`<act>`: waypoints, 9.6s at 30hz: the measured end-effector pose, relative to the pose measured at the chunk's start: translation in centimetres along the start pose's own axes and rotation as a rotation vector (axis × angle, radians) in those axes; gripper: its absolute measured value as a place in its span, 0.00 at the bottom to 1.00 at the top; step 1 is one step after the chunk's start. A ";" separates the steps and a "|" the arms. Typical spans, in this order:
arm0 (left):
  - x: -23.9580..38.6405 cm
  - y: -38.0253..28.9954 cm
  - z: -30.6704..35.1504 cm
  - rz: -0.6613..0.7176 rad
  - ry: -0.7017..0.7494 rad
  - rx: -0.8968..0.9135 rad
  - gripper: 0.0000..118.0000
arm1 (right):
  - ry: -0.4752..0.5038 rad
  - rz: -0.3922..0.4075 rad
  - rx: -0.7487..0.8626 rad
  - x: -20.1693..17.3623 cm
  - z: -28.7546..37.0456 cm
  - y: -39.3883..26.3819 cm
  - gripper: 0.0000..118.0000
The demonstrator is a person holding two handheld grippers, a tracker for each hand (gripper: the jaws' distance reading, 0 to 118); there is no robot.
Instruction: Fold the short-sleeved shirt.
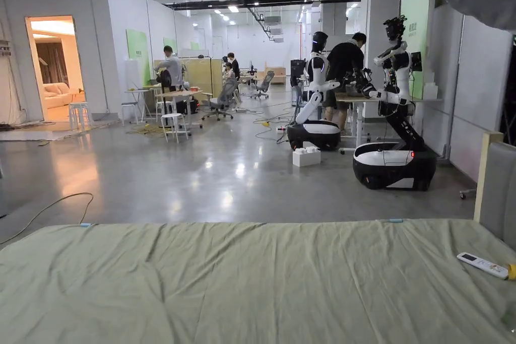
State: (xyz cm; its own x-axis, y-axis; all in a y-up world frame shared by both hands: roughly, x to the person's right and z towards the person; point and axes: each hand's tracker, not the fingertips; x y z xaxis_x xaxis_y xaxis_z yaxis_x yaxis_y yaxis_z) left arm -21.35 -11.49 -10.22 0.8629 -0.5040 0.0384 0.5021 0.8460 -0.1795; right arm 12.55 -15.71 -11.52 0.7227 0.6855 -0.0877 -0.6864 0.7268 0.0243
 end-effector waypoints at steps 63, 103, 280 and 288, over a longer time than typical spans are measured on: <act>-11.0 -33.5 -23.5 0.570 -0.047 -0.802 0.70 | 0.192 -0.798 -0.505 -2.5 -0.7 -8.8 0.00; 41.7 -1.4 -18.9 0.551 -1.201 -0.530 0.03 | -0.121 -0.989 -0.562 4.1 13.6 -17.0 0.00; -22.4 18.2 -17.5 0.624 0.056 0.221 0.04 | -0.299 -0.693 0.123 30.3 -21.5 12.5 0.03; -21.2 18.9 -25.0 0.599 0.073 0.183 0.04 | -0.339 -0.623 0.084 29.1 -27.4 11.9 0.03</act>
State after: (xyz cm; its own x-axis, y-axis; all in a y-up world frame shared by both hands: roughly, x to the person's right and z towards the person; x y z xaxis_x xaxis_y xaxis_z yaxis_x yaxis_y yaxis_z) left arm -31.65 10.81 -38.98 0.9945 0.0610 -0.0856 -0.0593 0.9980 0.0220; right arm 23.23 11.72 -41.12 0.9731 0.1075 0.2037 -0.1393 0.9791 0.1484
